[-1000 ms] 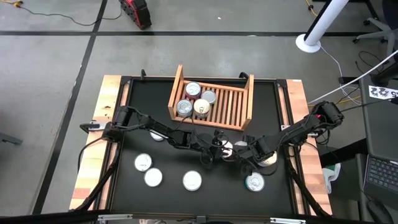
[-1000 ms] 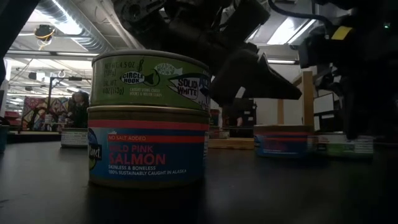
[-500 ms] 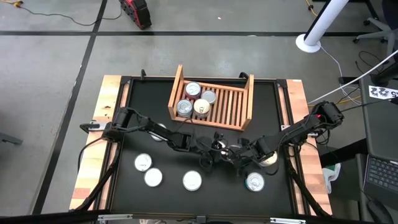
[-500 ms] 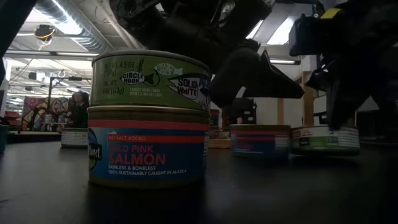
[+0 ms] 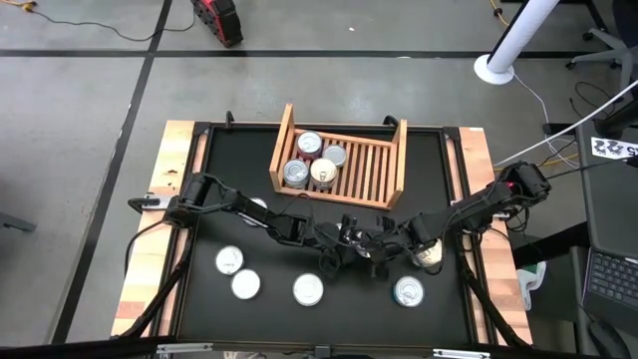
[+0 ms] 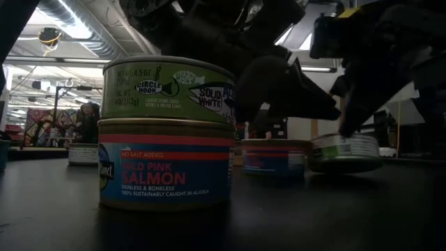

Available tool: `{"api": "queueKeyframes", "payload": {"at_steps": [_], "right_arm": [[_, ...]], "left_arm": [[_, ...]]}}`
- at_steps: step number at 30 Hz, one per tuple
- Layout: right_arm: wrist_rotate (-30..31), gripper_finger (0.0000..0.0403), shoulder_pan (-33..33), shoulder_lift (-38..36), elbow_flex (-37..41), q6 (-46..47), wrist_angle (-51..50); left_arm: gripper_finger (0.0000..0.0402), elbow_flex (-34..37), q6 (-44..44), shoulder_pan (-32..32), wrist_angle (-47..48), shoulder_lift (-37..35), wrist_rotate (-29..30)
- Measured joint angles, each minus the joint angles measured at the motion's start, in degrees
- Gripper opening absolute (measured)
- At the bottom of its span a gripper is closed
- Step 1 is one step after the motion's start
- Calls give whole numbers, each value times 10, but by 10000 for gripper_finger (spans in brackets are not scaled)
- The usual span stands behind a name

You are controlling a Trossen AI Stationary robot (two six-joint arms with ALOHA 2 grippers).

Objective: Stack canned seafood by type on shelf
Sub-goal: Stack the green tuna can on top of the other green tuna can on the shelf

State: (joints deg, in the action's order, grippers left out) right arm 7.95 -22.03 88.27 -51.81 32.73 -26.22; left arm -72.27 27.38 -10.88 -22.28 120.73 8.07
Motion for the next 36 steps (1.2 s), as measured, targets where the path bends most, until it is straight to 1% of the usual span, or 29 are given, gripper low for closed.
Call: {"api": "queueKeyframes", "payload": {"at_steps": [3, 7, 9, 12, 14, 21, 26, 31, 36], "right_arm": [[0, 0, 13, 0, 0, 0, 4], [0, 0, 26, 0, 0, -1, 10], [-1, 0, 30, 0, 0, -1, 14], [0, 0, 31, 0, 0, 0, 28], [-1, 0, 30, 0, 0, 0, 35], [0, 0, 31, 0, 0, 0, 38], [1, 0, 31, 0, 0, 1, 39], [2, 0, 31, 0, 0, 2, 58], [4, 0, 31, 0, 0, 2, 63]], "left_arm": [[225, 0, 0, 0, 19, 0, 1], [238, 0, 0, 0, 52, 0, 2], [239, -1, 0, 0, 66, 0, 10], [239, -1, 2, 0, 70, 0, 40], [239, -1, 17, 0, 70, 0, 51], [239, -1, 65, -9, 75, 0, 53], [239, -1, 89, -16, 96, 0, 54], [239, -1, 103, -16, 98, 0, 85], [239, -1, 106, -16, 99, 0, 88]]}}
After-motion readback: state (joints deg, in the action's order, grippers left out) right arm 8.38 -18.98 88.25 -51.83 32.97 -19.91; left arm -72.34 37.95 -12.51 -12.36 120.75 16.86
